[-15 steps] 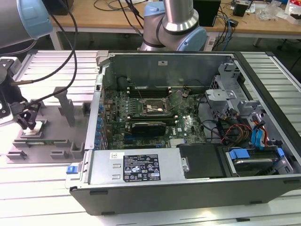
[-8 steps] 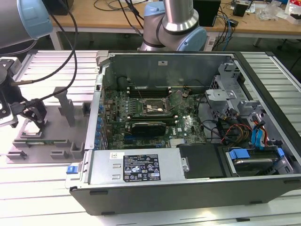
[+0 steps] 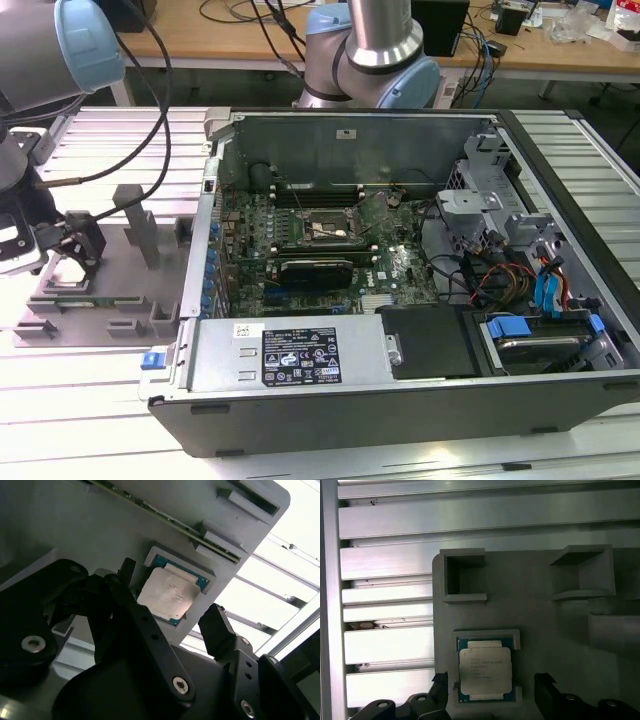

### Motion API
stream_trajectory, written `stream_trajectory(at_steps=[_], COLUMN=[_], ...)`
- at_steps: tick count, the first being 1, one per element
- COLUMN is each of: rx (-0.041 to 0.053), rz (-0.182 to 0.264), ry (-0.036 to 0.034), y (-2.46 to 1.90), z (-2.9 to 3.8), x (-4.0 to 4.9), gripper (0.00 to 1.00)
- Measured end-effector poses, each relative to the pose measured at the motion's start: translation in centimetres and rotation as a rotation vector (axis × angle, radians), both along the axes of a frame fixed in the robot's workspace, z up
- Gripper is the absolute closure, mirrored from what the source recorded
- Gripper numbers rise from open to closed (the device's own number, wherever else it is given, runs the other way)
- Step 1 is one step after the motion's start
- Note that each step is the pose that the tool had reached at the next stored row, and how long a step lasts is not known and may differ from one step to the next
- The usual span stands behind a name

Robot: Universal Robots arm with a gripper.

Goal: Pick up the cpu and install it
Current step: 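Pick up the cpu and move it towards the insertion slot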

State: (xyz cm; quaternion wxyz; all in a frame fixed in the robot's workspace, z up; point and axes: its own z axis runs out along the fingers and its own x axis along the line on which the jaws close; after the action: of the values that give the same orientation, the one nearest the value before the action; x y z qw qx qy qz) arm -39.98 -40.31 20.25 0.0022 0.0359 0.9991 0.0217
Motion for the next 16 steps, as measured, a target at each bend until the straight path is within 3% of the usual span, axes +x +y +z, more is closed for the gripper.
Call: stream_trajectory(at_steps=[7, 12, 16], rx=[0.0000, 0.0001, 0.0001], rz=[0.022, 0.027, 0.028], ry=[0.0000, -0.0001, -0.0001], y=[0.37, 1.04, 1.21], z=[-0.59, -1.07, -1.52], x=[0.16, 0.16, -0.23], gripper=[0.22, 0.22, 0.22])
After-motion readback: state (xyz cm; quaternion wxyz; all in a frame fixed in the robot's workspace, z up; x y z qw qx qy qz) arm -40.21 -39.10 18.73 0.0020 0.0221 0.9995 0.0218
